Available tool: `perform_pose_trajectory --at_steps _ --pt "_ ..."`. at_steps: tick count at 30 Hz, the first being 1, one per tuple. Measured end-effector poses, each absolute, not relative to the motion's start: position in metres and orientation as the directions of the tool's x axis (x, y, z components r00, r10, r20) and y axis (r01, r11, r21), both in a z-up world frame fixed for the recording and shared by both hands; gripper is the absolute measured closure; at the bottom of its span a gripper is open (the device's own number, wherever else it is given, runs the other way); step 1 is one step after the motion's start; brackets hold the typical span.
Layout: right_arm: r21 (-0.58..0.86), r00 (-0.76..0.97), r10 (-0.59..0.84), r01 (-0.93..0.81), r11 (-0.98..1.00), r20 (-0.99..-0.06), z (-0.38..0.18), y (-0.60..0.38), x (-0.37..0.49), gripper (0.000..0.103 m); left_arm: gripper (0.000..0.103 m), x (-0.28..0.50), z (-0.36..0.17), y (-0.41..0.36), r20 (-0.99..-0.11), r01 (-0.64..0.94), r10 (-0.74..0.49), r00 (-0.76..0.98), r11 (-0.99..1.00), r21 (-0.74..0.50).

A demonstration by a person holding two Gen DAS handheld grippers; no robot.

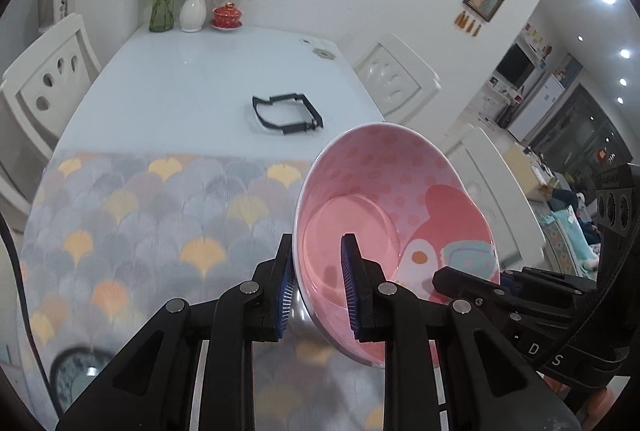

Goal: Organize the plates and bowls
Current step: 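Lift the pink bowl and carry it beside the steel bowls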

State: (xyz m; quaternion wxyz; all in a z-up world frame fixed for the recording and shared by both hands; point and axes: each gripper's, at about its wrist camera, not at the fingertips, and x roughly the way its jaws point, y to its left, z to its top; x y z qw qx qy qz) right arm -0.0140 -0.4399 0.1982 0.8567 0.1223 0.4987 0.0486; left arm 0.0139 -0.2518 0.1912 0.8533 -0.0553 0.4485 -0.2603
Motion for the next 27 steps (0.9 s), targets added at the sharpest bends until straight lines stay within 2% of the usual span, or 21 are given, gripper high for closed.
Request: perform_pose_trajectory --at_steps 13,27 --pt "0.247 0.383 0.196 0.088 0.965 -0.903 0.147 -0.403 -0.119 0.086 0.084 -0.08 0.13 -0.218 -0.805 0.36 -0.48 0.349 0.861 -0.358" --pt "0.231 0.278 0.176 0.182 0.956 -0.944 0.089 -0.412 -0.152 0.086 0.084 -0.117 0.06 -0.232 -0.857 0.382 -0.468 0.218 0.849 -0.366"
